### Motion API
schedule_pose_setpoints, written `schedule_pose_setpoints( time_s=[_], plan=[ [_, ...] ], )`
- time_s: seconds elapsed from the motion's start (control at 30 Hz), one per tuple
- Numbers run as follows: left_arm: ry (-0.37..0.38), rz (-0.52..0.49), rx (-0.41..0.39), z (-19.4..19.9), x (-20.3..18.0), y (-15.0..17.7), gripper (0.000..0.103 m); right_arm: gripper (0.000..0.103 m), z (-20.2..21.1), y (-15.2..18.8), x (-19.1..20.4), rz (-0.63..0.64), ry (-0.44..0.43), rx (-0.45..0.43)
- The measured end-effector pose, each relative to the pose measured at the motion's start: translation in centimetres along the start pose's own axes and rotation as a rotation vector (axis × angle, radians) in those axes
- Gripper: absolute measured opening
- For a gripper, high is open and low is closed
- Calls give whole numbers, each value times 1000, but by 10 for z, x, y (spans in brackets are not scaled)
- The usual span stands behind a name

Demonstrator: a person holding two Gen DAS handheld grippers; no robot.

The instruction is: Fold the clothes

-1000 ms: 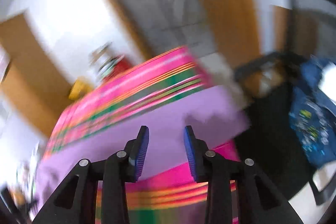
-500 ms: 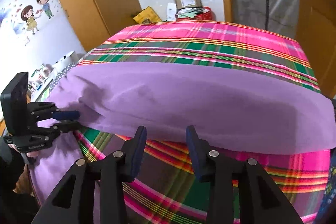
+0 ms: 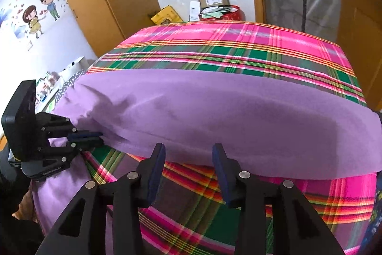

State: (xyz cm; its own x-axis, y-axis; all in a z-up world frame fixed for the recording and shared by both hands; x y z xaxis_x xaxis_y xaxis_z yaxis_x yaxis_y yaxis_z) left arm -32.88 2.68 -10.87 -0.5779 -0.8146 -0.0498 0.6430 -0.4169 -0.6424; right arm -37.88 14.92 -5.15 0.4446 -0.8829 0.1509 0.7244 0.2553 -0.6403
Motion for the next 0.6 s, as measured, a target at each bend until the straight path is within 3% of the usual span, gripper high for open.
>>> schedule_pose_setpoints(
  time_s=[0.17, 0.37, 0.6],
  plan=[
    [41, -53, -45, 20, -14, 7, 3, 43, 7, -5, -8, -14, 14, -16],
    [61, -48, -24, 14, -16, 16, 3, 43, -3, -21, -3, 35, 27, -12],
    [64, -36, -4, 12, -15, 18, 4, 43, -47, -49, 11, 228, 80, 22]
  ],
)
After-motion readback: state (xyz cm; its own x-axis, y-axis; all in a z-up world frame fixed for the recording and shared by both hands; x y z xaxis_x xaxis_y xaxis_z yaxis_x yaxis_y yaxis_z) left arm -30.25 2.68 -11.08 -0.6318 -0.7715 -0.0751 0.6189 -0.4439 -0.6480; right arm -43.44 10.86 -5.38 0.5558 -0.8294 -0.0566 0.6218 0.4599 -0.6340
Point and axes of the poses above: each gripper's, at about its wrist camera, not at the fingertips, and z roughly against the way its jaws point, x to its left, y to its underside, the point moved 9 cm from there along -z, roughly the way its jaws point, and after that the axes turned 6 degrees about y, right-handed, at the moved point
